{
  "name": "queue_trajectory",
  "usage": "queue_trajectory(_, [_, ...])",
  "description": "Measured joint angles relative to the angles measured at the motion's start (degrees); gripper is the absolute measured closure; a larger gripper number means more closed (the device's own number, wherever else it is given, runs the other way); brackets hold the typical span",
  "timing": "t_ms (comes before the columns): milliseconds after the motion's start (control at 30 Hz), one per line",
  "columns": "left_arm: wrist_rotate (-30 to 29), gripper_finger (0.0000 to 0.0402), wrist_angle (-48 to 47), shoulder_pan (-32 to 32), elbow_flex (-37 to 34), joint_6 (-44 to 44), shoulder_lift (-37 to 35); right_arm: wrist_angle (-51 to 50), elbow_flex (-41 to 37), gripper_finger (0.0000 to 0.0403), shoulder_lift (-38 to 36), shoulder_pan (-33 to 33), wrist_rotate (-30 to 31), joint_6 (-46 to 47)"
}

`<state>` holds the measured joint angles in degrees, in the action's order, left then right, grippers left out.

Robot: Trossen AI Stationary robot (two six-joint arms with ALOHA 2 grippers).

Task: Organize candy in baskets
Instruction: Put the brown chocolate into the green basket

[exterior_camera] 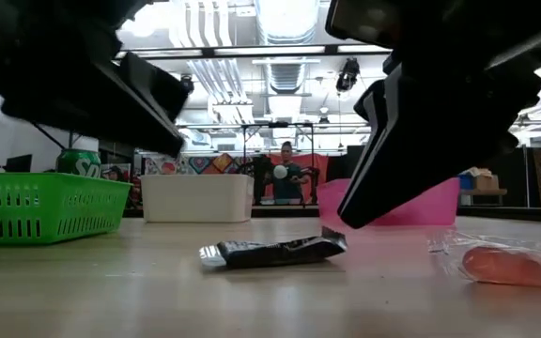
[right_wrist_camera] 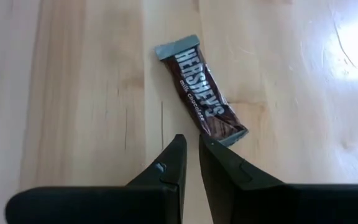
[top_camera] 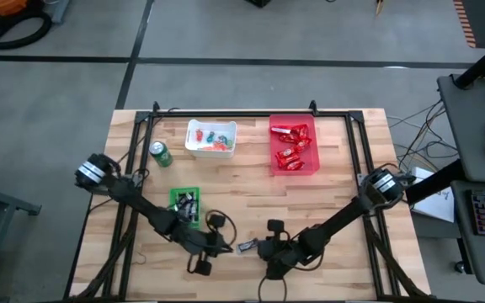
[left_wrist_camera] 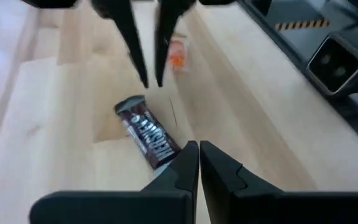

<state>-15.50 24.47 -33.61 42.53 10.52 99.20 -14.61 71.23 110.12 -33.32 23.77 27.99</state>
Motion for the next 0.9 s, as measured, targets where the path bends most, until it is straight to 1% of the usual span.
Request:
queue_trajectory(67, [-0.3,0.0402,0.1,0.0,2.5,-1.8,3.3,-0.1,-0.2,0.0365,-0.3,0.0,-0.1,-1.1])
queue_trajectory(200, [-2.8,0.0402,0.2,0.0,5.7,-4.0,8.1,-0.2,-0.6,0.0365,-1.4,0.0,-0.2,-2.5])
queue_trajectory(300, [-3.9,0.0402,0.1,0.4,6.8,-4.0,10.7,0.0,-1.2,0.0365,-2.0,0.0,-0.2,-3.5])
queue_trajectory(467, [-5.8,0.0402,0.0,0.9,6.5,-2.5,12.2,0.5,-1.5,0.0365,-2.2,0.0,-0.2,-5.9])
queue_trajectory(600, [-6.2,0.0402,0.0,1.0,6.2,-2.0,12.6,4.7,-3.2,0.0365,-2.2,0.7,-0.2,-7.6])
queue_trajectory(733, [-6.4,0.0402,-0.5,1.1,6.1,-0.6,12.9,13.3,-5.9,0.0360,-2.2,1.1,0.2,-10.4])
queue_trajectory(800, [-6.4,0.0402,-0.6,1.1,5.9,0.1,13.1,17.2,-7.3,0.0350,-2.2,1.4,-0.1,-10.8])
queue_trajectory(900, [-6.4,0.0402,-0.5,1.1,5.8,0.6,13.5,21.5,-9.4,0.0323,-2.2,2.5,-0.3,-9.7])
